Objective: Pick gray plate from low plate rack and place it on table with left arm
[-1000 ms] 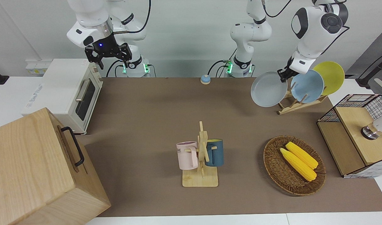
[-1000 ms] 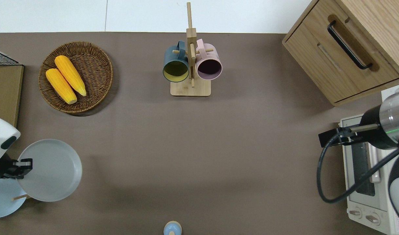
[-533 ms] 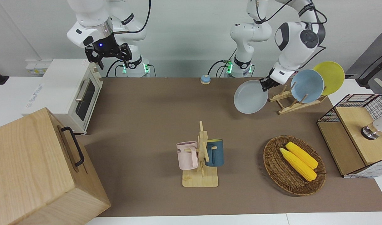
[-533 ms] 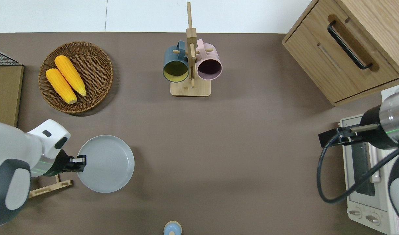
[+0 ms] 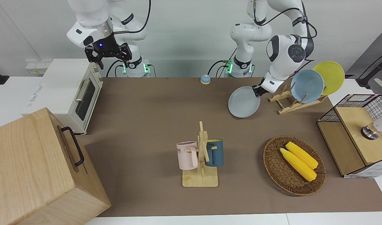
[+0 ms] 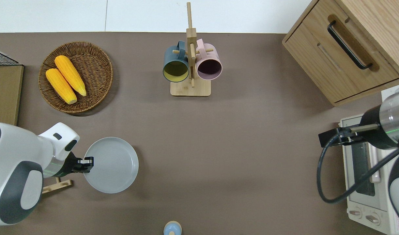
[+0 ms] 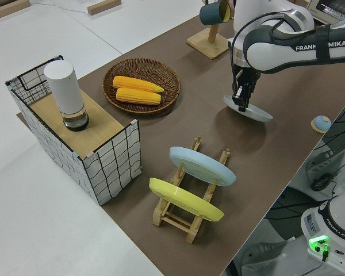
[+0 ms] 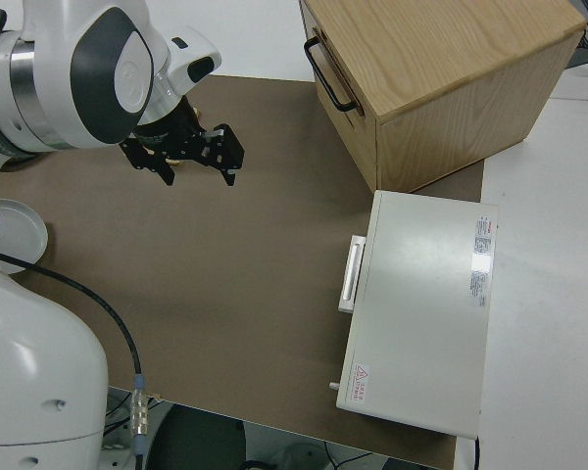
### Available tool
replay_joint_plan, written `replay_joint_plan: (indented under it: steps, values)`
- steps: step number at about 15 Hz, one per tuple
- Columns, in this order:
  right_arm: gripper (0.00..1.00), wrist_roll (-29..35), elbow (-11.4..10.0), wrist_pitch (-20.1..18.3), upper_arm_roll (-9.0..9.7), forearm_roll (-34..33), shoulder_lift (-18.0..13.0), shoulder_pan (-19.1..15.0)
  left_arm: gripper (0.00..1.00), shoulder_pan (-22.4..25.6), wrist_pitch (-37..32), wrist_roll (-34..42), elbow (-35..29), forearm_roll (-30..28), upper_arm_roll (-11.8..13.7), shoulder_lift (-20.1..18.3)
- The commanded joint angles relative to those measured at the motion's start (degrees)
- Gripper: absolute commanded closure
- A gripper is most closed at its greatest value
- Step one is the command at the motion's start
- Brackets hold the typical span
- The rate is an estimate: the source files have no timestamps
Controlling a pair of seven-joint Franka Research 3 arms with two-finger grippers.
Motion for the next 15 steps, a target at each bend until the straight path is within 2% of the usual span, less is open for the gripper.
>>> replay_joint_plan:
  steps: [1, 3, 6, 9, 11, 13, 15]
  values:
    - [0.013, -0.2, 0.3, -0.9, 0.38, 0.2, -0.3, -0.8, 0.13, 0.9, 0.5, 0.0, 0.3, -0.4, -0.1, -0.6]
    - [0.011, -0.2, 0.3, -0.9, 0.38, 0.2, -0.3, -0.8, 0.01, 1.3, -0.1, 0.5, 1.6, -0.2, -0.1, -0.9]
    - [0.011, -0.2, 0.3, -0.9, 0.38, 0.2, -0.3, -0.8, 0.01, 1.8, -2.1, 0.1, 4.9, -0.1, 0.3, -1.5]
    - [0.013, -0.2, 0.3, -0.9, 0.38, 0.2, -0.3, -0.8, 0.01, 1.7, -4.6, -0.1, 10.5, 0.3, 0.9, -1.9]
    - [0.011, -0.2, 0.3, -0.9, 0.38, 0.2, -0.3, -0.8, 0.01, 1.3, -7.4, -0.1, 14.9, 0.3, 2.2, -2.5]
    - [0.013, -0.2, 0.3, -0.9, 0.38, 0.2, -0.3, -0.8, 0.01, 1.3, -9.4, 0.0, 18.1, 0.3, 2.5, -4.0]
    - [0.011, -0.2, 0.3, -0.9, 0.38, 0.2, -0.3, -0.8, 0.01, 0.9, -14.0, 0.1, 22.8, 4.3, 2.5, -4.1]
